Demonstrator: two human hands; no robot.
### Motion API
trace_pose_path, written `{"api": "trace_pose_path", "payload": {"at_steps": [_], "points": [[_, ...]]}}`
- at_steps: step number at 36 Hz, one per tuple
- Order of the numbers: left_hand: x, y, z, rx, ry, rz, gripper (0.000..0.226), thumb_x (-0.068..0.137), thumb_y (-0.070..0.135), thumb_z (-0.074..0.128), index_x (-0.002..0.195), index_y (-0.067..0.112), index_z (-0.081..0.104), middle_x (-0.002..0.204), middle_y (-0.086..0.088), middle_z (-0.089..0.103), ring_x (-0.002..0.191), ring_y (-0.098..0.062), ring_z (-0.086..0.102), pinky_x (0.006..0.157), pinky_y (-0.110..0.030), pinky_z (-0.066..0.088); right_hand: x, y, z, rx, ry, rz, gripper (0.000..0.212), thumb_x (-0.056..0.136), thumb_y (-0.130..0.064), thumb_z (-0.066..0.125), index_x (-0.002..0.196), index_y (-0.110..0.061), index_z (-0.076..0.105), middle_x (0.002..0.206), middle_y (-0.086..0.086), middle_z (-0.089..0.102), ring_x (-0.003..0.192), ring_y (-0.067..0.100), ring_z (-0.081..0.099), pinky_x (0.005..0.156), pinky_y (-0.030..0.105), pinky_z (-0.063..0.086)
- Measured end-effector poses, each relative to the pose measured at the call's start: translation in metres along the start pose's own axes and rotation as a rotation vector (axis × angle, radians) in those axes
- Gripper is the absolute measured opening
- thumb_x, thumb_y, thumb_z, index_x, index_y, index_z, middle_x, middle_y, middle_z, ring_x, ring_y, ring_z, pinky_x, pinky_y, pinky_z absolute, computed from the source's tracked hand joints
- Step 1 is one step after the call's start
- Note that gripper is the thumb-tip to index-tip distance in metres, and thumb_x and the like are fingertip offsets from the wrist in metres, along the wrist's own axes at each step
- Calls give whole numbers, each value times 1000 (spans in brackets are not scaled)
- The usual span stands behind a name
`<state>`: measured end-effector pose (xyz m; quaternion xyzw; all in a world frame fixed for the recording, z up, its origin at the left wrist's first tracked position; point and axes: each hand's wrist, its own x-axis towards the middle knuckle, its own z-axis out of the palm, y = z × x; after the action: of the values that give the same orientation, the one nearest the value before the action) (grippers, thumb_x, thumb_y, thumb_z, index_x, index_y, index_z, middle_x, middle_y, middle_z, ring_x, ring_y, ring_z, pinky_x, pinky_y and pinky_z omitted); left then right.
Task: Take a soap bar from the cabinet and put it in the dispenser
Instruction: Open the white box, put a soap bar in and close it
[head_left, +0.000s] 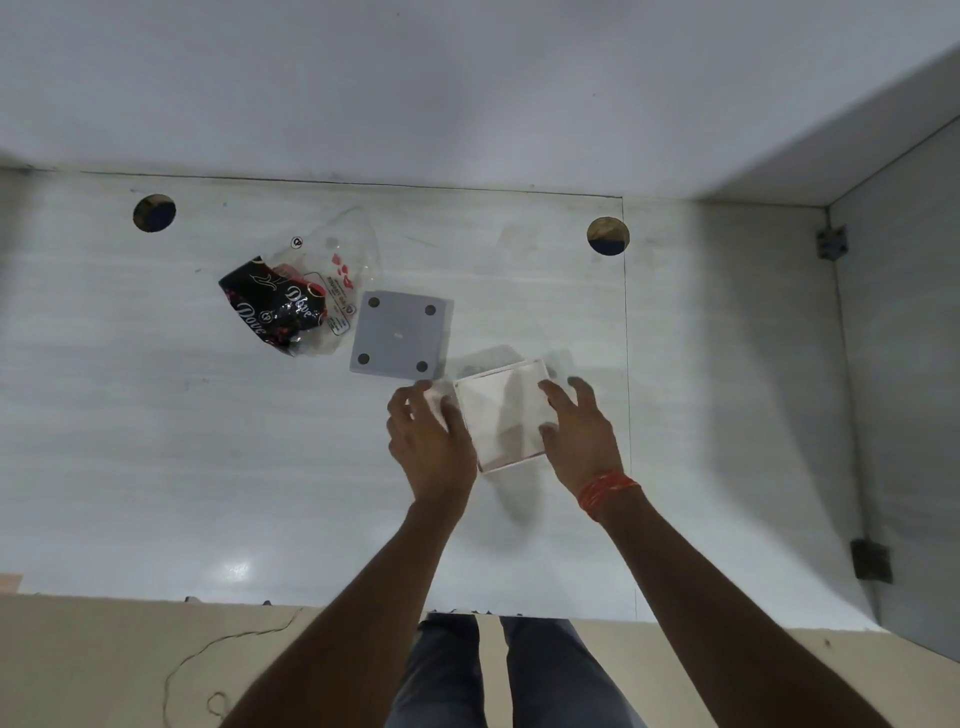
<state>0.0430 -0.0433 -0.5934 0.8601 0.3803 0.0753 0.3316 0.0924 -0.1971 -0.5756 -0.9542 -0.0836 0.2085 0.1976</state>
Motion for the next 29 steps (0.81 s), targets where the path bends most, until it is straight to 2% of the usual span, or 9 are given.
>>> {"api": "trace_pose_path", "payload": {"at_steps": [4, 8, 11, 15, 18, 21, 25, 27, 29], "points": [[18, 1, 1, 16, -28, -322, 34, 97, 21, 52, 129, 10, 47, 131, -15, 52, 119, -37, 51, 91, -52, 46, -13, 12, 3, 186, 75, 130, 57, 90, 3, 49, 142, -19, 49, 133, 10, 59, 111, 31, 62, 98, 34, 45], [23, 0, 0, 207, -221, -432, 58, 87, 35, 66, 129, 6, 40, 131, -18, 45, 120, -37, 45, 92, -54, 46, -24, 24, 8, 440, 161, 239, 51, 89, 3, 55, 131, -25, 58, 121, 8, 66, 90, 27, 69, 86, 47, 58], [25, -2, 3, 167, -262, -427, 56, 86, 31, 69, 128, 6, 41, 131, -18, 49, 122, -37, 46, 94, -54, 45, -29, 31, 9, 488, 205, 232, 50, 89, 2, 58, 130, -26, 59, 121, 7, 67, 83, 26, 70, 78, 48, 61], [28, 0, 4, 163, -340, -316, 29, 90, 27, 61, 113, 10, 64, 119, -15, 54, 115, -36, 50, 91, -46, 46, -29, 33, 6, 537, 208, 230, 49, 89, 3, 59, 129, -24, 60, 122, 7, 66, 84, 25, 70, 76, 48, 61], [27, -4, 4, 170, -321, -303, 23, 91, 24, 59, 108, 11, 68, 114, -14, 58, 111, -34, 54, 89, -43, 48, -27, 35, 5, 548, 222, 236, 49, 88, 2, 58, 129, -25, 60, 120, 6, 66, 82, 23, 69, 74, 47, 62], [24, -4, -5, -89, -227, -336, 20, 87, 24, 63, 95, 8, 71, 97, -7, 70, 95, -27, 64, 81, -33, 49, -25, 36, 4, 560, 236, 257, 49, 89, 2, 57, 129, -26, 60, 118, 4, 65, 83, 25, 70, 70, 46, 62], [22, -3, -21, -618, -106, -487, 16, 79, 24, 60, 75, 10, 64, 82, -7, 74, 85, -29, 72, 84, -42, 57, -23, 36, 5, 567, 226, 290, 49, 89, 1, 57, 128, -29, 60, 113, 0, 64, 82, 26, 70, 73, 45, 62], [20, -1, -23, -566, -165, -404, 10, 78, 21, 64, 78, 11, 63, 82, -6, 73, 86, -30, 71, 83, -40, 56, -23, 35, 6, 588, 231, 301, 49, 88, 1, 56, 127, -30, 61, 111, 0, 63, 80, 27, 70, 73, 45, 62], [19, -1, -18, -334, -266, -306, 12, 82, 18, 68, 92, 12, 63, 88, -1, 70, 90, -26, 67, 81, -30, 50, -24, 33, 5, 640, 241, 329, 49, 89, 2, 56, 126, -28, 62, 116, 7, 64, 79, 26, 70, 68, 43, 63]]}}
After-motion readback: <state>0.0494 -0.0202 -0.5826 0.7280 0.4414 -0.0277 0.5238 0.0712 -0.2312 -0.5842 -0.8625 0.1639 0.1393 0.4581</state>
